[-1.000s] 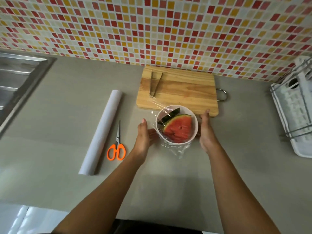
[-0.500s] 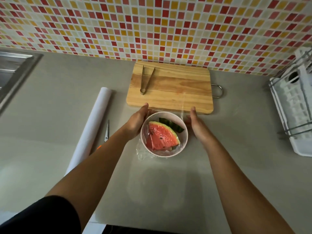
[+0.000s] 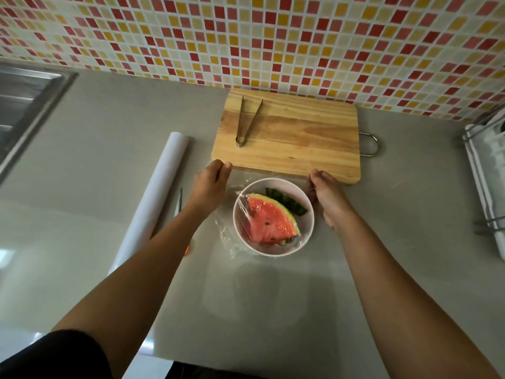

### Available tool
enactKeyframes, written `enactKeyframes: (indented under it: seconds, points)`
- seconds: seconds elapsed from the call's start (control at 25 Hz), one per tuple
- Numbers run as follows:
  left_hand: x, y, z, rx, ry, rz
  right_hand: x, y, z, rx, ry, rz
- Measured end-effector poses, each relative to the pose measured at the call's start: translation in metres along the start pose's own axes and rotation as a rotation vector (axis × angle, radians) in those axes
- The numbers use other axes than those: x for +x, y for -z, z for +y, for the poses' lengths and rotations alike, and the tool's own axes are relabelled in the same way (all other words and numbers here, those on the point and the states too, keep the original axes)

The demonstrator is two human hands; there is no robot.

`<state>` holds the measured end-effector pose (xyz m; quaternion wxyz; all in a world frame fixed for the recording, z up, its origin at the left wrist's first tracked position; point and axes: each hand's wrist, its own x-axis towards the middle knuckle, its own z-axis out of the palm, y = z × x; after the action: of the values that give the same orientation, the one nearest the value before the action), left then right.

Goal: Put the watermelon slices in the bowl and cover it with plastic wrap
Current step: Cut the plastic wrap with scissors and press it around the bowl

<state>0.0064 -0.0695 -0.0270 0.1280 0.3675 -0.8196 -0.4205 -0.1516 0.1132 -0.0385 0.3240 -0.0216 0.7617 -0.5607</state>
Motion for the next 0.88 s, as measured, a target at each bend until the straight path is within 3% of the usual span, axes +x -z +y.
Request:
enactKeyframes:
  seconds: [0.08,0.16,0.24,0.32,0.4,0.48,0.64,0.8,0.88]
  points:
    - [0.004,0.004,-0.002,0.238,0.086,0.014,0.000,-0.003,-0.002,-0.064,-0.055,-0.039]
    - [0.009,0.009,0.000,0.336,0.166,-0.037,0.000,0.000,-0.006,-0.088,-0.138,-0.180]
    - [0.014,0.014,0.008,0.332,0.111,-0.053,0.000,0.004,-0.012,-0.100,-0.197,-0.328]
    - [0.015,0.013,0.019,0.207,0.045,-0.160,-0.001,0.008,-0.018,-0.127,-0.226,-0.365]
    - [0.011,0.008,0.027,0.112,0.033,-0.346,-0.003,0.006,-0.020,-0.116,-0.240,-0.316]
    - [0.010,0.002,0.026,0.055,0.013,-0.420,-0.007,0.000,-0.020,-0.001,-0.197,-0.204]
    - [0.012,-0.001,0.023,-0.131,-0.044,-0.311,-0.016,-0.012,-0.021,0.095,-0.090,-0.052]
    - [0.013,-0.005,0.023,-0.074,-0.148,-0.243,-0.017,-0.021,-0.022,0.193,-0.112,0.040]
    - [0.014,-0.011,0.020,-0.071,-0.099,-0.186,-0.017,-0.025,-0.022,0.169,-0.100,0.113]
